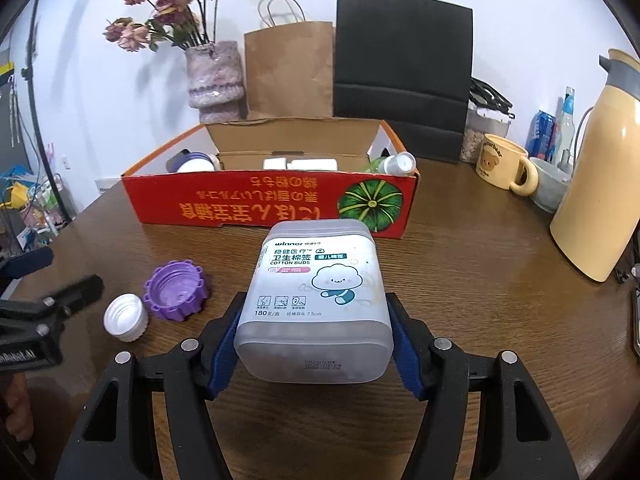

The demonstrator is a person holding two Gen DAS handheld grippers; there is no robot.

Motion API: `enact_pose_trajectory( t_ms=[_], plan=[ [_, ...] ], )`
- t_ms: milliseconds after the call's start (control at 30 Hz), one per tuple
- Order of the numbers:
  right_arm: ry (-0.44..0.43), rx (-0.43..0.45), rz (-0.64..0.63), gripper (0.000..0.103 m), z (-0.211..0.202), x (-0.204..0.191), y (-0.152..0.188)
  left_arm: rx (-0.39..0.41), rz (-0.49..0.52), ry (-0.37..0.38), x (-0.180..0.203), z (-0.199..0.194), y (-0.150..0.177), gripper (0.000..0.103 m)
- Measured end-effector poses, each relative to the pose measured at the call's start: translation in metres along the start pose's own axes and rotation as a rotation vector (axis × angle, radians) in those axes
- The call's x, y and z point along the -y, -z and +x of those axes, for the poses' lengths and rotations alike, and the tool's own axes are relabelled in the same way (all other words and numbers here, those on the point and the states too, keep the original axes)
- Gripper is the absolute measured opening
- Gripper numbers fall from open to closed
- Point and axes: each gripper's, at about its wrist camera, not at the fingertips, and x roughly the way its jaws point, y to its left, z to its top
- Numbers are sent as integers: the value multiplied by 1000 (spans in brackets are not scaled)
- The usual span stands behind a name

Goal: Organize rigid objects
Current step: 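Grasp the white cotton-bud box with the right tool while the left tool grasps the white lid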

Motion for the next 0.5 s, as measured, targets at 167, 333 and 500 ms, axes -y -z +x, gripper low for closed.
enact_pose_trajectory(
  t_ms=[167,333,500],
  plan=[
    [-8,10,-10,69,-6,-5,3,-50,34,15,9,7,5,103],
    [-17,14,-18,69,-8,-8,4,-94,31,36,9,16,9,103],
    [-26,19,-26,69,-11,-11,6,-134,24,52,9,24,11,95]
  ],
)
